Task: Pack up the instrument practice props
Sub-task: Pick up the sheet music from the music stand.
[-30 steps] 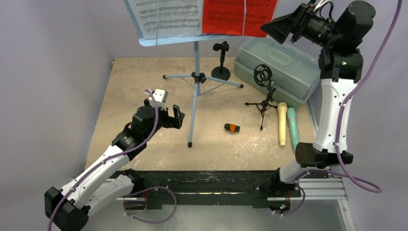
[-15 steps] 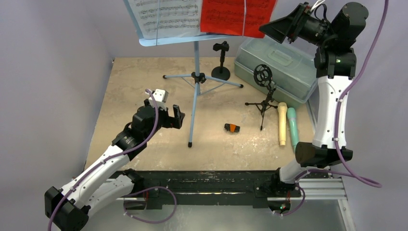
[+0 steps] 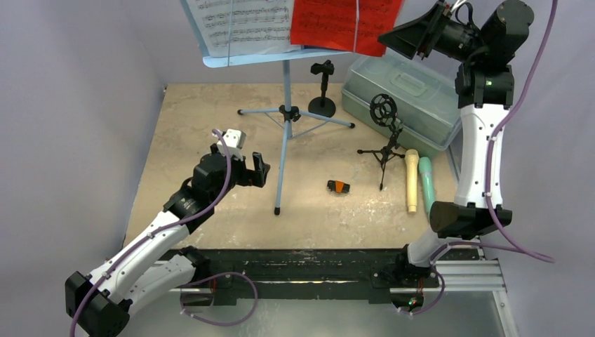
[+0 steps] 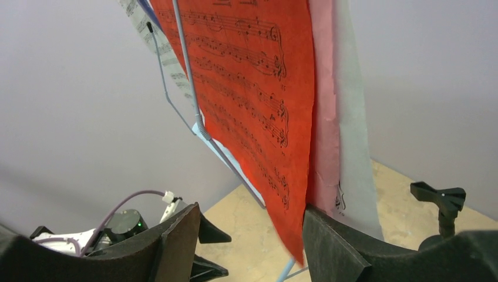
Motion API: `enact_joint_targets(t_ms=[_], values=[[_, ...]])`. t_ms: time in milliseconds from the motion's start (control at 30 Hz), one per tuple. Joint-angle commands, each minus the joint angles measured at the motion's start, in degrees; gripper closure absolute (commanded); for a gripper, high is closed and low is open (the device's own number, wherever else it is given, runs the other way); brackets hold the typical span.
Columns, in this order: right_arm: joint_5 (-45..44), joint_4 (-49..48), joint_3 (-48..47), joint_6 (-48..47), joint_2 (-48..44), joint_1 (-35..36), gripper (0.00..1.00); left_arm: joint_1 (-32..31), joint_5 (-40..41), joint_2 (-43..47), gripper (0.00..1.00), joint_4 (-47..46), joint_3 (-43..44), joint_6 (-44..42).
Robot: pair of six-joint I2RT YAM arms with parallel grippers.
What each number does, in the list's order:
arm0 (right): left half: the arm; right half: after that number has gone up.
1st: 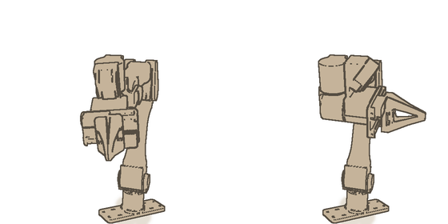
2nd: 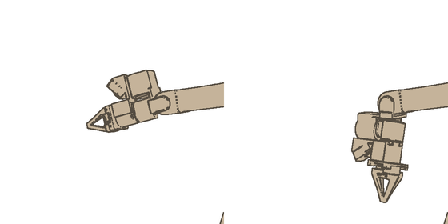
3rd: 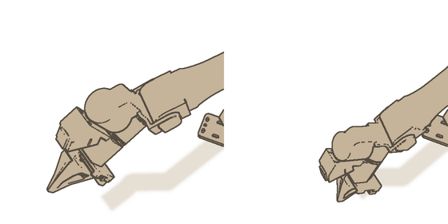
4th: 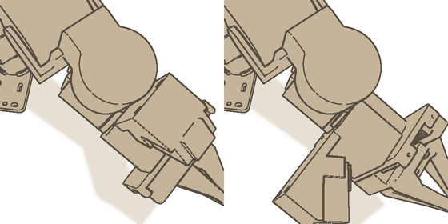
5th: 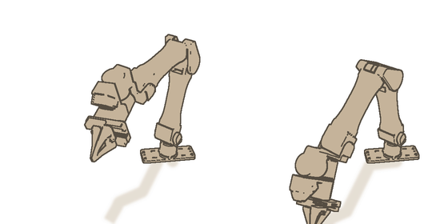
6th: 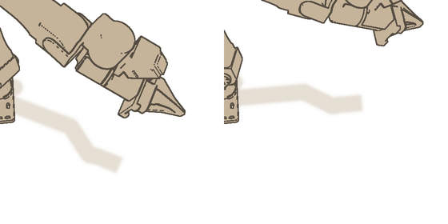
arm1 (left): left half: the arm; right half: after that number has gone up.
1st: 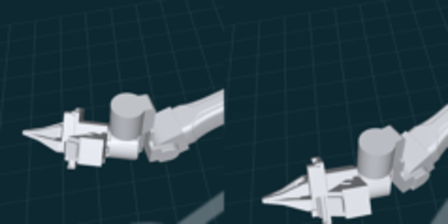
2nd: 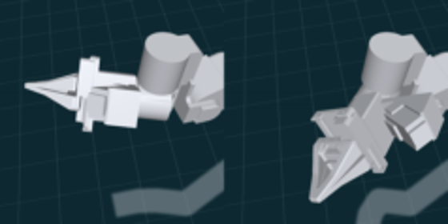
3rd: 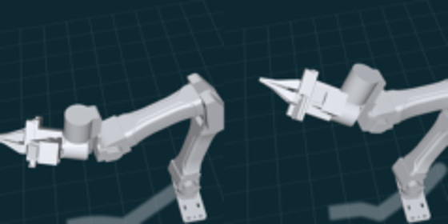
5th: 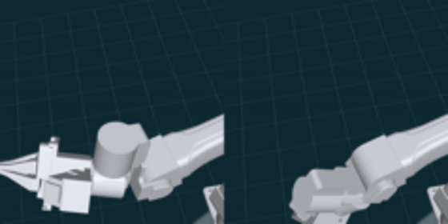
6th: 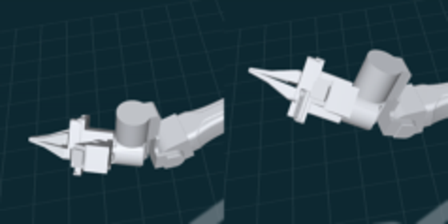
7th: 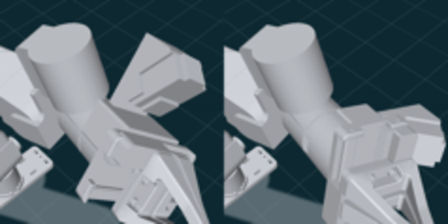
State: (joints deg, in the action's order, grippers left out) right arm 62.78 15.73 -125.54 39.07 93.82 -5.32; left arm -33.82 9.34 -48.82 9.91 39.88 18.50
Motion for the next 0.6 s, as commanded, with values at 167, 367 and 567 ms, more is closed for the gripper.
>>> enact_joint_targets(t_ms=[167,367,567], values=[[0.8,-3.1,-6.9,-1.2,2.2,-0.2,0.31,0.2,-1.1,0.0,0.02,-1.8,3.0,1.3],[2.3,-8.6,-7.5,2.8,3.1,-0.2,0.34,0.2,-1.7,-0.3,0.02,-2.2,3.0,1.9],[3.2,-15.3,-7.9,8.1,4.5,-0.2,0.51,0.2,-2.5,-0.4,0.02,-2.4,3.2,2.7]])
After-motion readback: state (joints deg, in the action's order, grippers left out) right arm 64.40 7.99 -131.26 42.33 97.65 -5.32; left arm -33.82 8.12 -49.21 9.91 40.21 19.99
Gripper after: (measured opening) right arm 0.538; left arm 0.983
